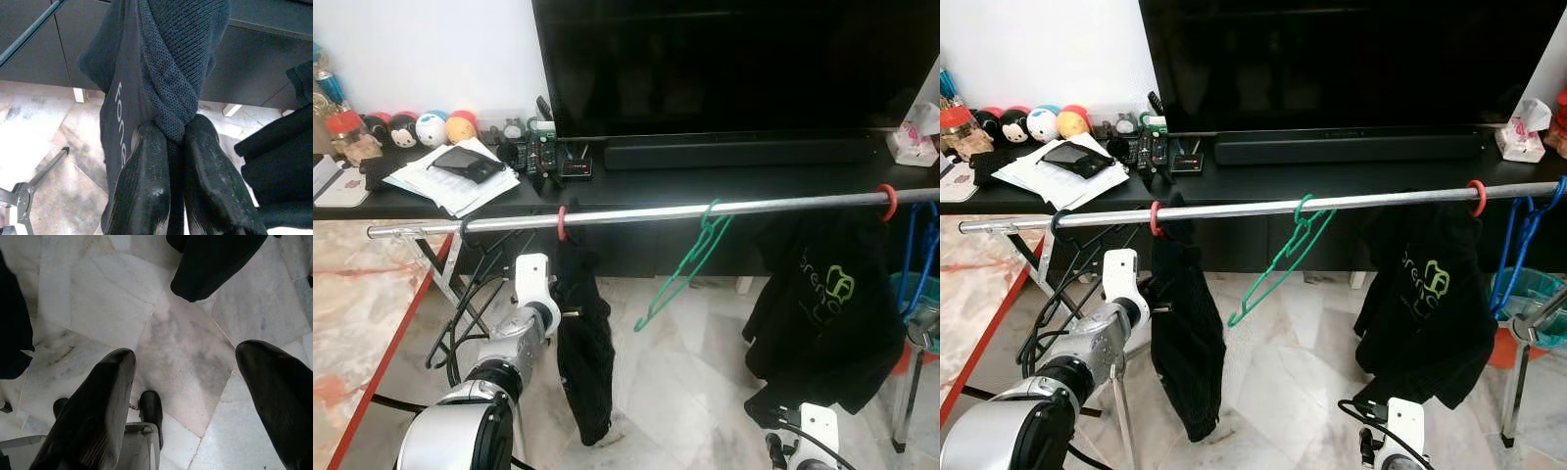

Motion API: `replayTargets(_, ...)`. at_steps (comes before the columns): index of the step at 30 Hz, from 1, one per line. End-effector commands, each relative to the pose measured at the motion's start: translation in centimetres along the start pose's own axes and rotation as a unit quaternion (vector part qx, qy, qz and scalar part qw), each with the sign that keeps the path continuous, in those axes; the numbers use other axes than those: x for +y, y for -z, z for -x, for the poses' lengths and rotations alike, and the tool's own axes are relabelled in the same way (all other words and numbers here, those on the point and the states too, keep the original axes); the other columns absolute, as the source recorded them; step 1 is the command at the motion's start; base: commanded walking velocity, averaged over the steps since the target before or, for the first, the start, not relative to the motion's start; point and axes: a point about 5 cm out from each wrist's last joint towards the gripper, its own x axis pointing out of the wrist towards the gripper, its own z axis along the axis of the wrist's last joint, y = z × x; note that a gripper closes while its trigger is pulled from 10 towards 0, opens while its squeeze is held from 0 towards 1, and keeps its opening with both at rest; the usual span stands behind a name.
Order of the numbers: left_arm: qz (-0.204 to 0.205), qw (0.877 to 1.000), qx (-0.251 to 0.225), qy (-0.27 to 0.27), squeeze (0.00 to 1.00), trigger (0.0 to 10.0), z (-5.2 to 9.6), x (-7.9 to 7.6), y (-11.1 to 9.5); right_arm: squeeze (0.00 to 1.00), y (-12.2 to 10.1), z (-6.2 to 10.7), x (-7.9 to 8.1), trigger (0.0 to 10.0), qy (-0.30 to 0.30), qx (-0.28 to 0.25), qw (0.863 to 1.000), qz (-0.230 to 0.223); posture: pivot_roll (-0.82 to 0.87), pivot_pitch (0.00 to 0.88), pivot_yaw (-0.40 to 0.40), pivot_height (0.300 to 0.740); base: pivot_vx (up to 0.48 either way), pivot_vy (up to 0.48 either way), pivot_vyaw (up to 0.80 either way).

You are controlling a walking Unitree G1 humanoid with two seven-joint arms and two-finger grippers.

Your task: Hang hanger

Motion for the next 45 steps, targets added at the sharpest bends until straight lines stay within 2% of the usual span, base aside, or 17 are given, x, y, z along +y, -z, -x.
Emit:
replayTargets(1, 0.009, 0.999, -0.032, -0.010, 0.00, 0.0, 0.1, 0.4, -0.8, 0.00, -0.1, 0.0, 0.0, 10.0, -0.001, -0.001, 1.000, 0.003, 0.02, 0.000, 0.040, 0.740, 0.000, 0.000, 0.00)
replayTargets(6, -0.004, 0.999, -0.048, -0.012, 0.00, 0.0, 0.2, 0.5, -1.1, 0.00, -0.1, 0.0, 0.0, 10.0, 0.000, -0.001, 1.000, 0.004, 0.02, 0.000, 0.038, 0.740, 0.000, 0.000, 0.00)
replayTargets(9, -0.015, 0.998, -0.067, -0.011, 0.00, 0.0, 0.3, 0.5, -1.5, 0.00, -0.1, 0.0, -0.1, 10.0, 0.000, -0.001, 1.000, 0.005, 0.02, 0.000, 0.036, 0.740, 0.000, 0.000, 0.00)
replayTargets(13, -0.008, 0.994, -0.106, -0.005, 0.00, 0.0, 0.5, 0.5, -2.4, 0.00, -0.1, 0.0, -0.1, 10.0, 0.000, -0.001, 1.000, 0.006, 0.03, 0.000, 0.034, 0.740, 0.000, 0.000, 0.00)
replayTargets(14, -0.010, 0.993, -0.117, 0.001, 0.00, 3.4, 0.6, 0.4, -2.6, 0.00, -0.1, 0.0, -0.1, 10.0, 0.000, -0.001, 1.000, 0.006, 0.03, 0.000, 0.033, 0.740, 0.000, 0.000, 0.00)
replayTargets(15, -0.012, 0.992, -0.125, 0.004, 0.00, 3.4, 0.7, 0.3, -2.7, 0.00, -0.1, 0.0, -0.1, 10.0, 0.000, -0.001, 1.000, 0.007, 0.03, 0.000, 0.033, 0.740, 0.000, 0.000, 0.00)
replayTargets(16, -0.013, 0.990, -0.137, 0.011, 0.00, 10.0, 0.8, 0.1, -3.0, 0.00, -0.1, 0.0, -0.1, 10.0, 0.000, -0.001, 1.000, 0.007, 0.03, 0.000, 0.033, 0.740, 0.000, 0.000, 0.00)
replayTargets(21, -0.027, 0.987, -0.158, 0.025, 0.00, 10.0, 1.3, -0.1, -3.0, 0.00, -0.1, 0.0, -0.1, 10.0, -0.001, 0.000, 1.000, 0.008, 0.03, 0.000, 0.033, 0.740, 0.000, 0.000, 0.00)
replayTargets(26, -0.047, 0.986, -0.160, 0.032, 0.00, 10.0, 1.8, -0.1, -2.6, 0.00, 0.0, 0.0, -0.1, 10.0, 0.000, 0.000, 1.000, 0.008, 0.03, 0.000, 0.035, 0.740, 0.000, 0.000, 0.00)
replayTargets(29, -0.068, 0.985, -0.157, 0.033, 0.00, 10.0, 2.9, 0.4, -1.7, 0.00, 0.0, 0.0, -0.1, 10.0, -0.001, 0.001, 1.000, 0.009, 0.03, 0.000, 0.035, 0.740, 0.000, 0.000, 0.00)
replayTargets(32, -0.074, 0.985, -0.153, 0.031, 0.00, 10.0, 3.3, 0.7, -1.2, 0.00, 0.1, 0.0, -0.1, 10.0, -0.001, 0.002, 1.000, 0.009, 0.04, 0.000, 0.034, 0.740, 0.000, 0.000, 0.00)
replayTargets(37, -0.084, 0.987, -0.136, 0.026, 0.00, 10.0, 4.7, 1.6, 0.4, 0.00, 0.2, 0.0, -0.1, 10.0, -0.001, 0.002, 1.000, 0.010, 0.03, 0.000, 0.038, 0.740, 0.000, 0.000, 0.00)
replayTargets(45, -0.109, 0.987, -0.120, 0.020, 0.00, 10.0, 6.6, 1.8, 2.0, 0.00, 0.3, 0.1, -0.1, 10.0, 0.000, 0.004, 1.000, 0.010, 0.04, 0.000, 0.038, 0.740, 0.000, 0.000, 0.00)
